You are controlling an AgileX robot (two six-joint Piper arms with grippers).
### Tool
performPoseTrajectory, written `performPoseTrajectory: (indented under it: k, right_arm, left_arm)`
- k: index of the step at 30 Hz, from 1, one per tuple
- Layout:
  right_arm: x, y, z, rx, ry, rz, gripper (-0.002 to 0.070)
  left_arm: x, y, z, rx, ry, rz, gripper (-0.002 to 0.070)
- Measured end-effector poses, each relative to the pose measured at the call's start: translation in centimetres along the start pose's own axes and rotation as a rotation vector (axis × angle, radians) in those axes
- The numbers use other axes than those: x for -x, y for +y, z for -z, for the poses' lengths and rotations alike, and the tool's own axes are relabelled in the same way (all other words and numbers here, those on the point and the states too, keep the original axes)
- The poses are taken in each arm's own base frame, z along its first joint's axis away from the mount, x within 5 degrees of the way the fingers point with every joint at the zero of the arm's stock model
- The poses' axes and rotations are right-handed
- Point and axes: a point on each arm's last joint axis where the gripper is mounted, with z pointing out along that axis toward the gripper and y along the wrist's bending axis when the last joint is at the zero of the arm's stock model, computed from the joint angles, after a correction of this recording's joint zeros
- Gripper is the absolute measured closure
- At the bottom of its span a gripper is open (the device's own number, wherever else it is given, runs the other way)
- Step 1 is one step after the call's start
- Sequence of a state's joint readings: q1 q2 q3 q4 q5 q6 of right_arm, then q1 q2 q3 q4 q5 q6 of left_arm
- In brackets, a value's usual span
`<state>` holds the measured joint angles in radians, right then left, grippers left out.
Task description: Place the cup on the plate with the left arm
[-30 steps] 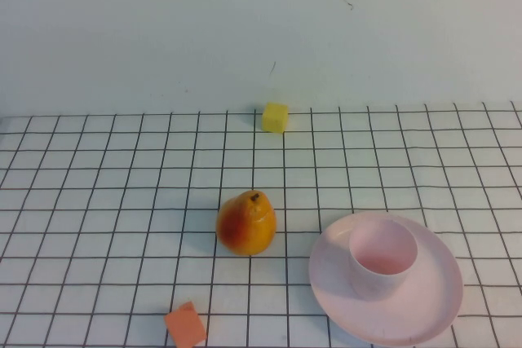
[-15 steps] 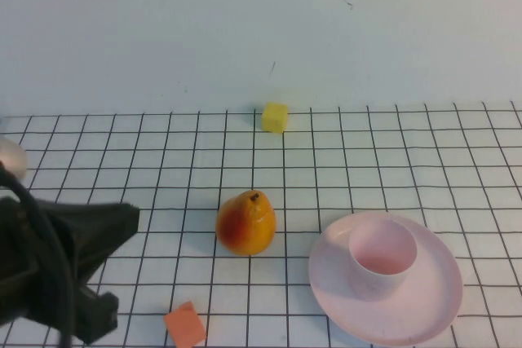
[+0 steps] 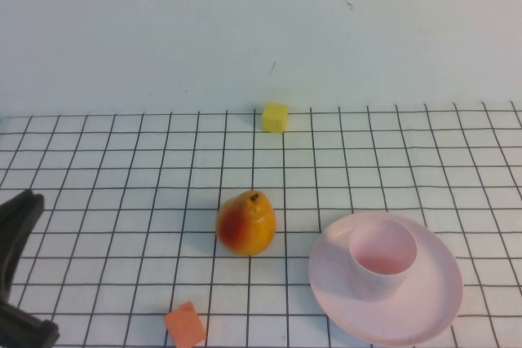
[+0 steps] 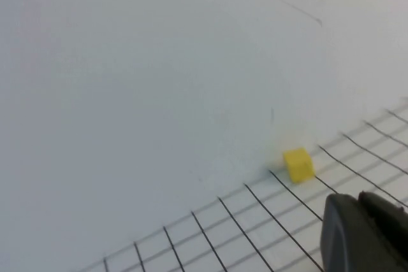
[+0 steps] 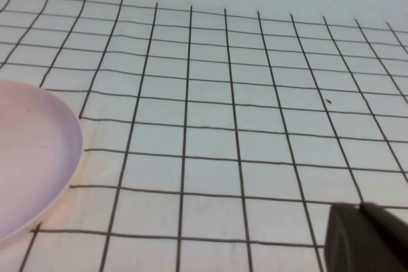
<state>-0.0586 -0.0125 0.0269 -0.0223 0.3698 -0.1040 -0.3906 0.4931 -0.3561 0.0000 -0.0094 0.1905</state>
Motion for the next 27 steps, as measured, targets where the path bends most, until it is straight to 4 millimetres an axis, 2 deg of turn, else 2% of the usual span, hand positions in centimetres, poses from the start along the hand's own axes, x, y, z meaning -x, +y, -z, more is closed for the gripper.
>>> performPoseTrajectory:
  k: [6, 10, 14, 20, 27]
  right_arm:
    - [0.0, 0.0, 0.0, 0.000, 0.000, 0.000, 0.0678]
    - [0.0, 0.0, 0.0, 0.000, 0.000, 0.000, 0.0678]
    - [0.0, 0.0, 0.0, 0.000, 0.000, 0.000, 0.0678]
    - [0.0, 0.0, 0.0, 0.000, 0.000, 0.000, 0.0678]
    - [0.0, 0.0, 0.0, 0.000, 0.000, 0.000, 0.0678]
  left_arm:
    - [-2.8, 0.2, 3.1, 0.124, -0.191, 0.045, 0.0676]
    - [-5.1, 0.0, 4.6, 0.205, -0.248, 0.054, 0.0676]
    - [-7.1, 0.0, 5.4, 0.299, -0.272, 0.050, 0.0676]
    - [-8.8, 0.2, 5.2, 0.357, -0.165, 0.088, 0.0676]
    - [-12.3, -0.7, 5.1, 0.291, 0.210, 0.213, 0.0676]
